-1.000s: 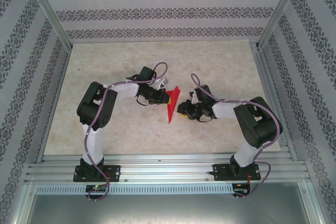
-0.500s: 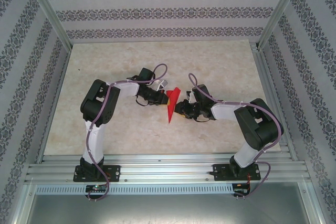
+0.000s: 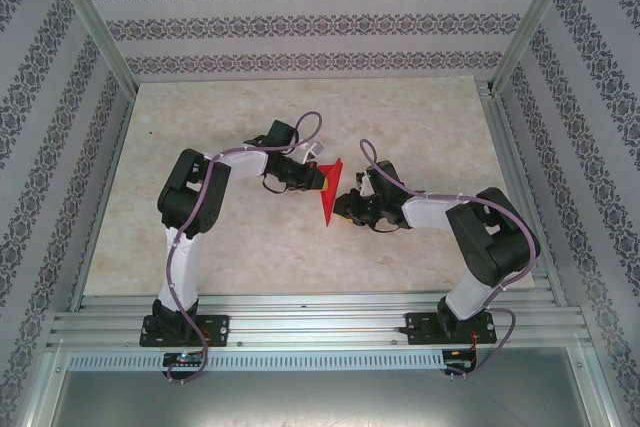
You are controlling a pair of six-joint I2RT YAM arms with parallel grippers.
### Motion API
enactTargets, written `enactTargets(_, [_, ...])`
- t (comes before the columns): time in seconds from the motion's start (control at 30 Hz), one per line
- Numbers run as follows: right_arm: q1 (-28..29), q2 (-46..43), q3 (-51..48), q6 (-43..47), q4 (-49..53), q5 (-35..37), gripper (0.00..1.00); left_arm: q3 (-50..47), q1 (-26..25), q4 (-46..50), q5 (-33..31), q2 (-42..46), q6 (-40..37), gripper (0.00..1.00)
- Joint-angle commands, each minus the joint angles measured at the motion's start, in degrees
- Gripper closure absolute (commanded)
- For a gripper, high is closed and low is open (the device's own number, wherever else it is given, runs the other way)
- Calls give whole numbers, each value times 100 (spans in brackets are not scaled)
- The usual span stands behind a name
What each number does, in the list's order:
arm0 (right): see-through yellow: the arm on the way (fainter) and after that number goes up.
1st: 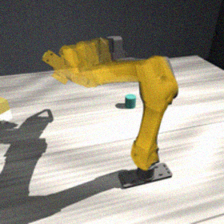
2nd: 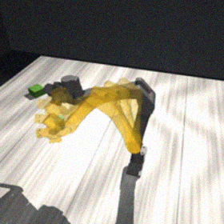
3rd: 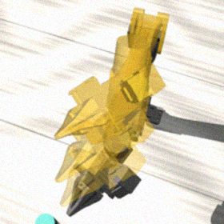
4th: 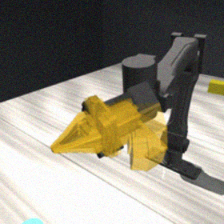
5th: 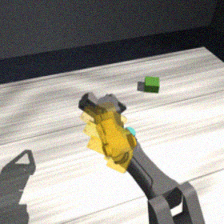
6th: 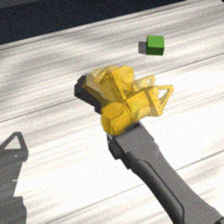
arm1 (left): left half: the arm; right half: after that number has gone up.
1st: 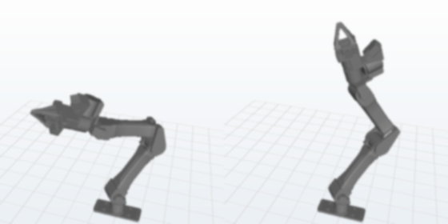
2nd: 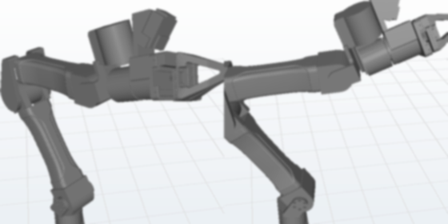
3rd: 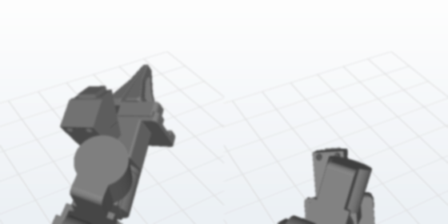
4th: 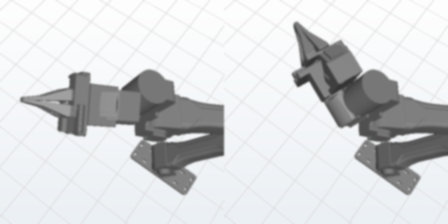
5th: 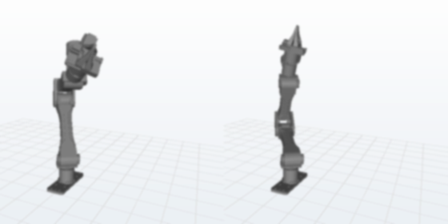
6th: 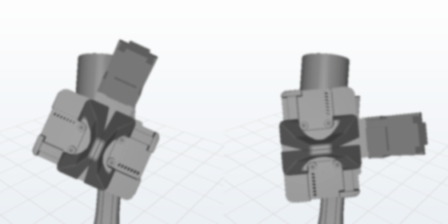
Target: Fold a paper plane with a square sheet of paper (fold left side to right side)
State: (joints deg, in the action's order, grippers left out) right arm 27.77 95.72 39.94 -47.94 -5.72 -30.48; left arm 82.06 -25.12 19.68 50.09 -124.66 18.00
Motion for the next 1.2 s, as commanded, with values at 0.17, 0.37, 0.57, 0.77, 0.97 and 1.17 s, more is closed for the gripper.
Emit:
enactTargets(0.17, [159, 81, 31, -307, -552, -28, 76, 296, 72, 317, 36, -333, -324, 96])
enactTargets(0.37, [211, 179, 49, -357, -536, 51, 75, 376, 114, 378, 19, -438, -376, 96])
enactTargets(0.57, [194, -126, 221, 108, 551, 709, 74, 347, 176, 400, 29, -458, -436, 97])
enactTargets(0.77, [338, -69, 540, 404, 1380, 1228, 74, 350, 197, 397, 28, -468, -438, 97])
enactTargets(0.97, [460, 87, 704, 374, 1304, 1179, 73, 365, 198, 370, 29, -489, -388, 97])
enactTargets(1.17, [569, 161, 855, 367, 1270, 1182, 73, 386, 197, 361, 7, -558, -376, 97])
